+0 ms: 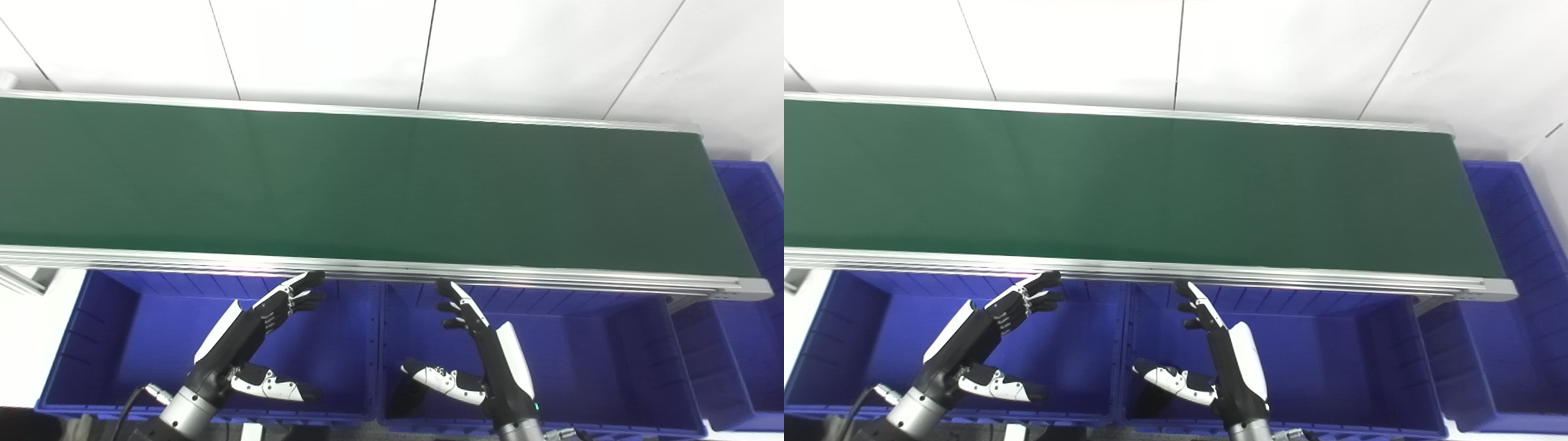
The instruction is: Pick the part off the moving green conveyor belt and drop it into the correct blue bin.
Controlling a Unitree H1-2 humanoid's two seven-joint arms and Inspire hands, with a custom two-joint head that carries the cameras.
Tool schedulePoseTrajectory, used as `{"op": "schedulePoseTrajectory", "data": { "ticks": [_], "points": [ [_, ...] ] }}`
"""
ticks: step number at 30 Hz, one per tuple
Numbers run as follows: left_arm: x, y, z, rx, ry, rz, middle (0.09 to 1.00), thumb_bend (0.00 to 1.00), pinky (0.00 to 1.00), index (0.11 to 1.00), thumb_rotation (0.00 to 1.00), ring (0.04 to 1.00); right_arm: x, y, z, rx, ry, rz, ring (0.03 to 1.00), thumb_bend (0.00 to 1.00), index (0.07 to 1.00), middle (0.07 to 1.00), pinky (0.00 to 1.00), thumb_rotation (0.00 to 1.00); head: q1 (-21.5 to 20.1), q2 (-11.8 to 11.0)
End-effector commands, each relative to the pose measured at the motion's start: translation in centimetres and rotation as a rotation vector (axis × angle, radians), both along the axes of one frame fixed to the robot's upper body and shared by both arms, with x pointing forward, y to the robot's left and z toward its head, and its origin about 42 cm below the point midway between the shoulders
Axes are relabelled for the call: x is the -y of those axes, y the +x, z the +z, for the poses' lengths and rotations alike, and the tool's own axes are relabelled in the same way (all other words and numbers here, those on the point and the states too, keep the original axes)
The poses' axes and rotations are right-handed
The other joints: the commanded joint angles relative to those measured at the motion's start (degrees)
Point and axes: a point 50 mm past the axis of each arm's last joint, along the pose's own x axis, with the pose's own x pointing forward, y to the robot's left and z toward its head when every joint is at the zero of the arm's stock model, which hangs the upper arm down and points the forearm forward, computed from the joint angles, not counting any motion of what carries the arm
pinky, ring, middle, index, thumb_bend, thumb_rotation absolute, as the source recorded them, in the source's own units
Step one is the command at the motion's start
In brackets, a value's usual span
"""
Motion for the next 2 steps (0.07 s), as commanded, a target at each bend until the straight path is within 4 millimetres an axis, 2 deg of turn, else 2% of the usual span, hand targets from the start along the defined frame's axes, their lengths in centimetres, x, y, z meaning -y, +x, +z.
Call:
{"op": "schedulePoseTrajectory", "data": {
  "ticks": [1, 2],
  "points": [
    [0.15, 0.16, 0.55, 0.048, -0.02, 0.007, 0.908, 0.69, 0.82, 0.888, 0.2, 0.831, -0.39, 0.34, 0.92, 0.061, 0.035, 0.026, 0.813, 0.68, 0.897, 0.871, 0.71, 0.38, 0.04, -0.03],
    [0.24, 0.16, 0.51, 0.048, -0.025, 0.01, 0.908, 0.69, 0.82, 0.887, 0.19, 0.829, -0.34, 0.36, 0.91, 0.059, 0.033, 0.027, 0.817, 0.67, 0.899, 0.872, 0.72, 0.38, 0.04, -0.03]
  ]
}}
